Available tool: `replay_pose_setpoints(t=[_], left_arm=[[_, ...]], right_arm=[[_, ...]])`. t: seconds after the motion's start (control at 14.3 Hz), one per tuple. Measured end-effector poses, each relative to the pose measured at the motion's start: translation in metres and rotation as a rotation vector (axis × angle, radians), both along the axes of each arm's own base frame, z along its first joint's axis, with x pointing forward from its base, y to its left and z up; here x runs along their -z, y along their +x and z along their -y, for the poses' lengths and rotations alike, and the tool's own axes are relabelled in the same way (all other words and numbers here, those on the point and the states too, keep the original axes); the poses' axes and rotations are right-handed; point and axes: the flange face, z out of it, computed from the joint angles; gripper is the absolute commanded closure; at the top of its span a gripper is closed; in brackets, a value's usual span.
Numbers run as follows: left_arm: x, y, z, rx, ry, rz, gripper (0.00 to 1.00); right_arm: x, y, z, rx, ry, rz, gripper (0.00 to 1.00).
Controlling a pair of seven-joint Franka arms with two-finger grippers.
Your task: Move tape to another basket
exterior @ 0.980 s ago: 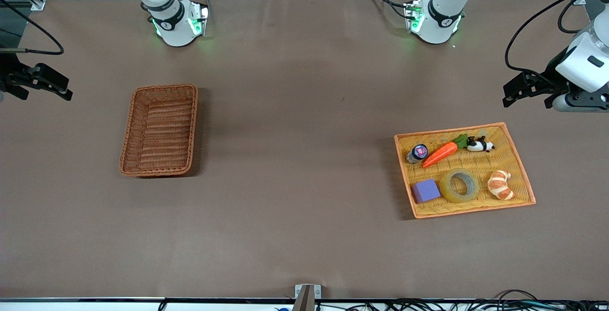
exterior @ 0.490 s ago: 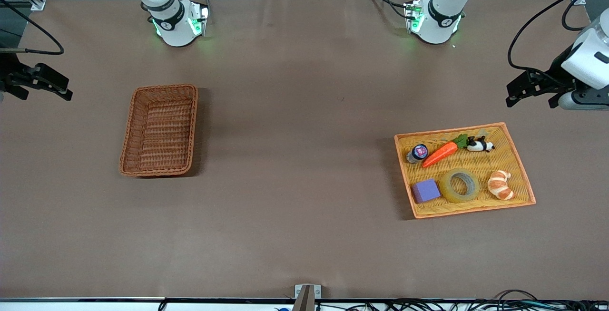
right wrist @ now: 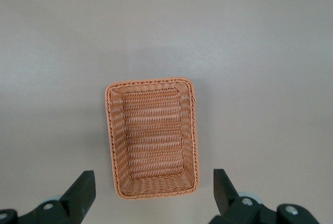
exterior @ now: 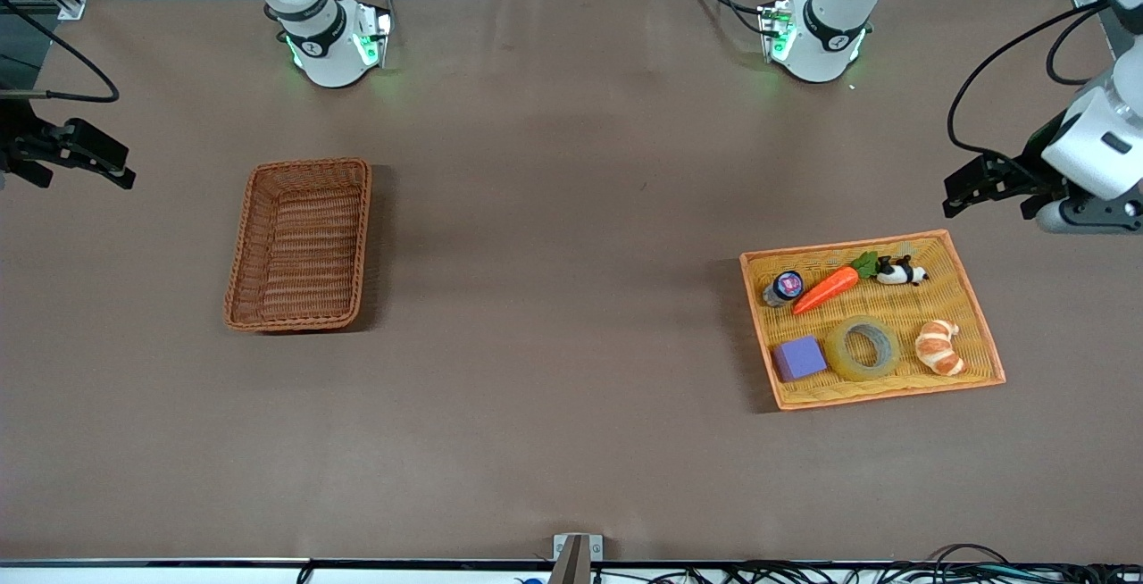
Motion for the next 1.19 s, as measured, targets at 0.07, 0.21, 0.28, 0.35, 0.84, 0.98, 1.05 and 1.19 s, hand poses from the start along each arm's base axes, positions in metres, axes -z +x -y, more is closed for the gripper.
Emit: replay_pose_setpoints(t=[0.07, 0.21, 0.28, 0.35, 0.84, 0.98, 1.05, 1.19], left_arm=[[0.014, 0.006, -0.001, -0.002, 0.001, -0.024, 0.00], [0.052, 0.025, -0.003, -0.005, 0.001, -0.056, 0.00], [0.074, 0.036, -0.004, -0.009, 0.000, -0.059, 0.00], [0.100, 0.048, -0.008, -0.016, 0.001, -0.066, 0.00], [0.281, 0.099, -0.070, -0.006, 0.044, -0.121, 0.00], [0.315, 0.107, -0.078, -0.002, 0.039, -0.133, 0.00], [0.331, 0.109, -0.077, 0.001, 0.037, -0.141, 0.00], [0.353, 0.116, -0.072, 0.009, 0.032, -0.100, 0.00]], right_arm=[[-0.001, 0.000, 0.000, -0.001, 0.000, 0.001, 0.00], [-0.001, 0.000, -0.001, -0.002, 0.000, 0.003, 0.00], [-0.002, 0.000, -0.001, -0.002, 0.000, 0.004, 0.00], [-0.003, 0.000, -0.001, -0.002, 0.000, 0.006, 0.00], [-0.005, 0.000, -0.003, -0.005, 0.000, 0.012, 0.00], [-0.005, 0.000, -0.003, -0.005, 0.000, 0.013, 0.00], [-0.006, 0.000, -0.003, -0.005, 0.000, 0.013, 0.00], [-0.006, 0.000, -0.003, -0.006, 0.000, 0.013, 0.00]])
